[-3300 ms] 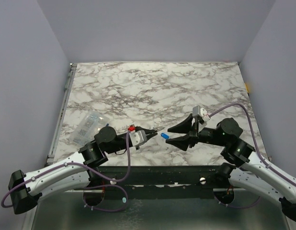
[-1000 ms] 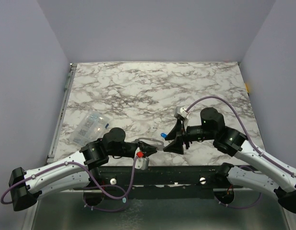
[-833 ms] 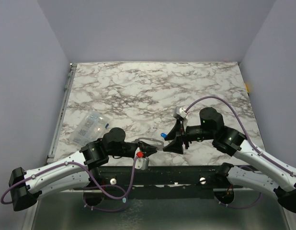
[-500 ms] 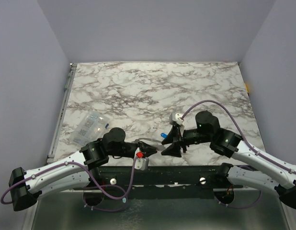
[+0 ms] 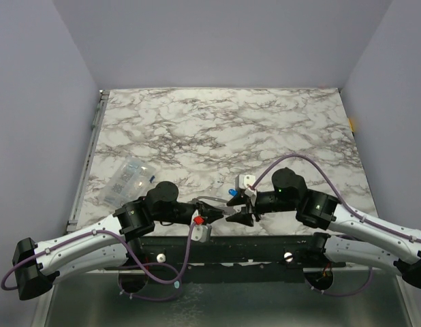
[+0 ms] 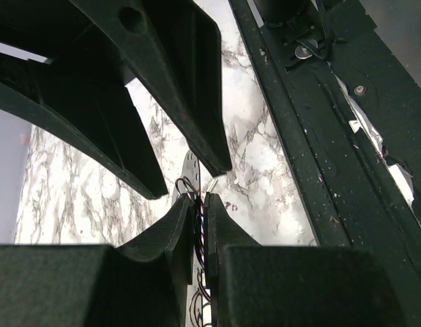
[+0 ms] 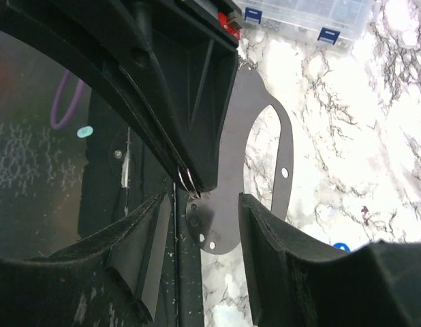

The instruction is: Put the keys on the keyring

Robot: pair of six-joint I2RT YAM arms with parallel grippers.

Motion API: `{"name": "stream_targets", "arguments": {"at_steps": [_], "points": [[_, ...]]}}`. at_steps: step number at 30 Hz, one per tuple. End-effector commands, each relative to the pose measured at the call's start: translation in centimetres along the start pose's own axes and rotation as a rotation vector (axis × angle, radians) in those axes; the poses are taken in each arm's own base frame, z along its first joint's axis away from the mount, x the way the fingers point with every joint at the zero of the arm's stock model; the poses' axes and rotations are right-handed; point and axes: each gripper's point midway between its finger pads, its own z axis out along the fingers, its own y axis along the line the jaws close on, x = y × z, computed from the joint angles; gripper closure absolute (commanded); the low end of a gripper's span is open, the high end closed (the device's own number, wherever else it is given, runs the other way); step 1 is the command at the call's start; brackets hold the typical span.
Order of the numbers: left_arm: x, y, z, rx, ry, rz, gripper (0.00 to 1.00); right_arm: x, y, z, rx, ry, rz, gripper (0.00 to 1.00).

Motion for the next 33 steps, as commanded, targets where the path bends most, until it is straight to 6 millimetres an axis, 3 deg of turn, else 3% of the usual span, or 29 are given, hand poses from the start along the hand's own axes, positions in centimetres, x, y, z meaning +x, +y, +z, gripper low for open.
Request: {"name": "stream_targets", "arguments": {"at_steps": [1, 5, 10, 16, 28, 33], "points": [[-1.1, 0.2, 0.1, -0.001, -0.05, 0.014, 1.0, 0.5, -0.8, 1.0, 0.059, 0.032, -0.09, 0.48], [-1.0, 0.4, 0.1, -0.013, -0.049, 0.001, 1.0, 0.7, -1.0, 1.5, 0.081, 0.062, -0.12, 0.48], [-0.8, 0.5, 0.2, -0.018, -0.042, -0.009, 1.0, 0.2, -1.6, 1.7, 0.144, 0.078, -0.174, 0.59], [-0.5, 0.7, 0.3, -0.025, -0.028, -0.024, 1.0, 0.5, -1.3, 2.6, 0.158, 0.121, -0.229, 0.65], [-0.1, 1.3, 0.4, -0.057, -0.012, -0.064, 0.99, 0.0, -2.1, 2.8, 0.292, 0.142, -0.349, 0.98], [0.3, 1.3, 0.3, -0.071, -0.002, -0.073, 0.96, -0.7, -2.7, 2.5, 0.342, 0.112, -0.356, 0.99]]}}
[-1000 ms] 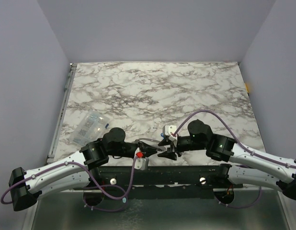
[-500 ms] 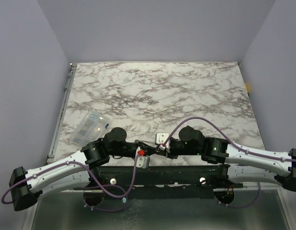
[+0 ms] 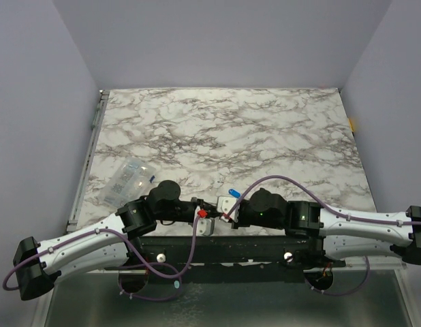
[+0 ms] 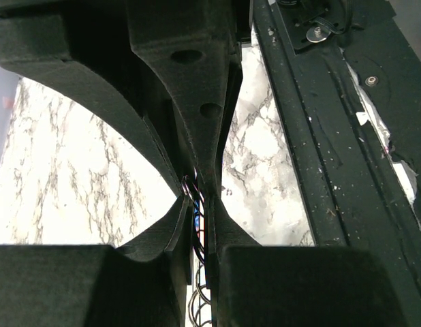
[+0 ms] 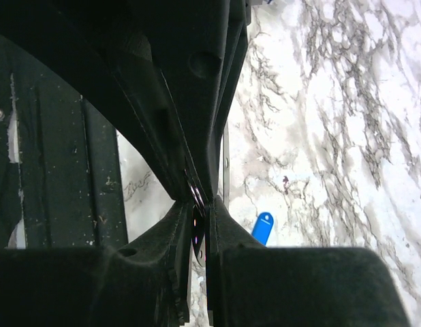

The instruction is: Put the keys on the keyring

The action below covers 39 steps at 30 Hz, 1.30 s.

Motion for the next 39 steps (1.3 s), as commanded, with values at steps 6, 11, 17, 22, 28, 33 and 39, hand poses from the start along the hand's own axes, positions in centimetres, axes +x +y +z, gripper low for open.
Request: {"name": "stream_targets", "arguments": {"at_steps": [6, 11, 17, 22, 28, 33, 39], "points": [[-1.2, 1.9, 0.0, -0.098, -0.047, 0.023, 0.84, -2.9, -3.2, -0.8, 0.165, -0.1, -0.013, 0.99], [-0.7, 2.3, 0.0, -0.122, -0.031, 0.021, 0.77, -2.8, -3.1, -0.8, 0.169, -0.097, -0.005, 0.99], [-0.2, 2.5, 0.0, -0.142, -0.012, 0.026, 0.73, -3.0, -3.2, -0.9, 0.175, -0.106, -0.002, 0.99], [0.2, 2.6, -0.1, -0.15, 0.0, 0.035, 0.69, -3.1, -3.0, -0.9, 0.165, -0.107, 0.01, 0.99], [0.7, 2.9, -0.2, -0.171, 0.023, 0.043, 0.67, -3.0, -2.9, -0.8, 0.161, -0.101, 0.022, 0.99], [1.3, 3.4, -0.4, -0.203, 0.051, 0.047, 0.67, -3.1, -2.9, -0.7, 0.162, -0.097, 0.027, 0.99], [2.0, 4.4, -0.7, -0.258, 0.098, 0.033, 0.86, -3.2, -2.8, -0.6, 0.159, -0.097, 0.028, 0.99]]}}
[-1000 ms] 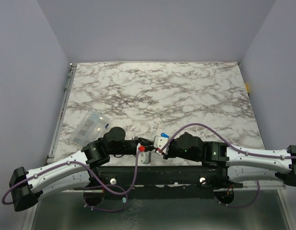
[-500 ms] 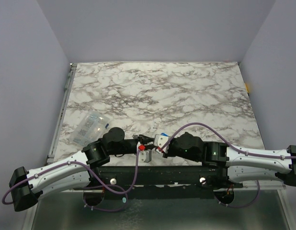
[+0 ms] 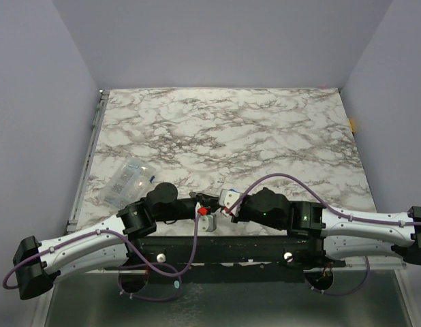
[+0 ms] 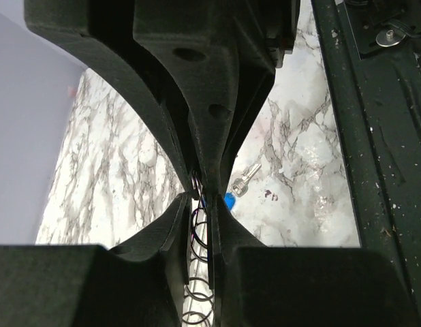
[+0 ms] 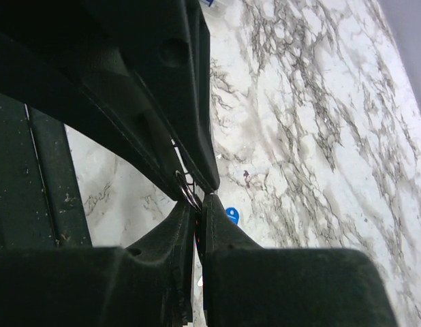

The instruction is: Put the keys on the keyring

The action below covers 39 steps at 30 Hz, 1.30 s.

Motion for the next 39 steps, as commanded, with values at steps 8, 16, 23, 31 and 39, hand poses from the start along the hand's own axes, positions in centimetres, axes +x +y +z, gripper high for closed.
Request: {"name": "stream_targets", "arguments": {"at_steps": [8, 16, 23, 31, 39], "points": [[1.9, 1.5, -0.4, -0.092, 0.091, 0.004, 1.0, -2.6, 0.2, 0.2, 0.0, -0.089, 0.025, 0.99], [2.2, 1.6, -1.1, -0.107, 0.094, 0.085, 1.0, -1.8, 0.0, -0.3, 0.014, -0.051, 0.066, 0.8], [1.8, 1.3, -1.5, -0.097, 0.066, 0.149, 1.0, -1.5, 0.9, -1.1, -0.035, -0.048, 0.1, 0.45], [1.2, 0.1, -1.2, -0.035, 0.025, 0.154, 1.0, 0.9, 1.0, 0.6, -0.012, 0.079, 0.039, 0.37], [0.6, -1.5, -1.0, 0.047, -0.029, 0.157, 1.0, -0.1, -0.4, 1.0, 0.05, 0.054, -0.003, 0.33]]}}
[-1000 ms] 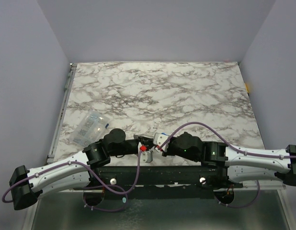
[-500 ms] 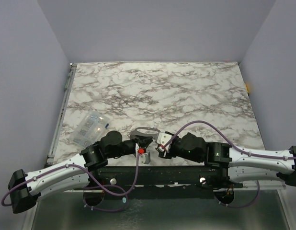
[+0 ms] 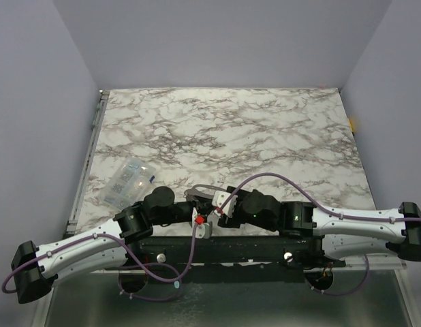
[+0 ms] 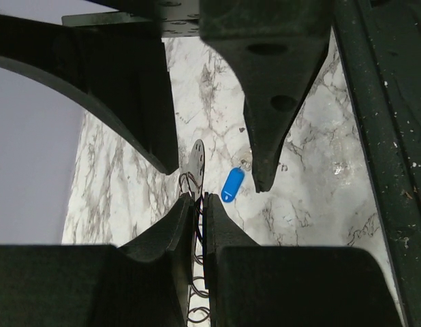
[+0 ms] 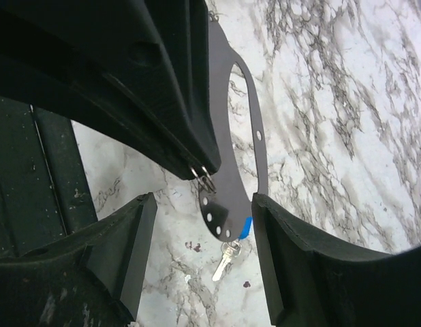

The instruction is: Put the keys on the keyring

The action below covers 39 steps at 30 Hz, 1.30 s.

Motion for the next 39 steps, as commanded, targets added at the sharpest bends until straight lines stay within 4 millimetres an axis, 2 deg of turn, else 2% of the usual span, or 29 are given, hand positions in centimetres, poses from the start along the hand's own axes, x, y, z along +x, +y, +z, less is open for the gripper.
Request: {"name": "stream_targets", "arguments": {"at_steps": [1, 4, 9, 14, 18, 24, 27, 28, 30, 31, 34, 36, 37, 38, 39], "points": [[-1.7, -0.7, 0.0, 0.046, -0.088, 0.028, 1.0, -1.4, -1.3, -0.3, 0.05, -0.031, -0.033, 0.33], [-2.5, -1.0, -0.2, 0.066, -0.127, 0.033, 1.0, -1.2, -1.2, 0.0, 0.049, -0.028, -0.054, 0.37], [-2.9, -1.6, -0.2, 0.092, -0.158, 0.033, 1.0, -1.3, -1.0, 0.1, 0.036, -0.051, -0.085, 0.55], [-2.8, -2.2, 0.2, 0.133, -0.156, 0.009, 1.0, -2.0, -0.9, 0.0, 0.016, -0.058, -0.119, 0.6], [-2.8, -2.5, 0.4, 0.152, -0.153, -0.004, 1.0, -2.1, -0.3, 0.2, -0.027, -0.057, -0.143, 0.76], [-2.3, -2.4, 0.6, 0.143, -0.125, -0.027, 1.0, -1.1, 0.4, 0.7, -0.063, 0.007, -0.161, 0.91], [-2.1, -2.4, 0.7, 0.145, -0.117, -0.036, 1.0, -1.4, 0.7, 0.5, -0.089, 0.005, -0.145, 0.99], [-2.1, -2.4, 0.7, 0.142, -0.115, -0.038, 0.97, -1.7, 0.7, 0.3, -0.091, -0.004, -0.137, 0.99], [-2.0, -2.1, 0.6, 0.124, -0.107, -0.041, 0.81, -2.3, 0.4, 0.0, -0.079, -0.032, -0.12, 0.99], [-2.0, -1.8, 0.5, 0.112, -0.103, -0.042, 0.75, -2.6, 0.2, -0.2, -0.069, -0.049, -0.113, 0.99], [-2.0, -1.1, 0.1, 0.07, -0.089, -0.058, 0.68, -3.1, -0.6, -0.8, -0.027, -0.085, -0.098, 0.99], [-2.1, -0.4, -0.1, 0.039, -0.091, -0.068, 0.57, -3.3, -1.1, -1.1, 0.004, -0.103, -0.084, 0.99], [-2.4, -0.2, -0.2, 0.032, -0.098, -0.071, 0.45, -3.4, -1.3, -1.3, 0.017, -0.114, -0.072, 0.99], [-2.6, 0.0, -0.3, 0.028, -0.109, -0.072, 0.18, -3.4, -1.5, -1.4, 0.028, -0.124, -0.063, 0.99], [-2.9, 0.3, -0.4, 0.02, -0.119, -0.077, 0.03, -3.5, -1.7, -1.5, 0.04, -0.134, -0.054, 0.99]]}}
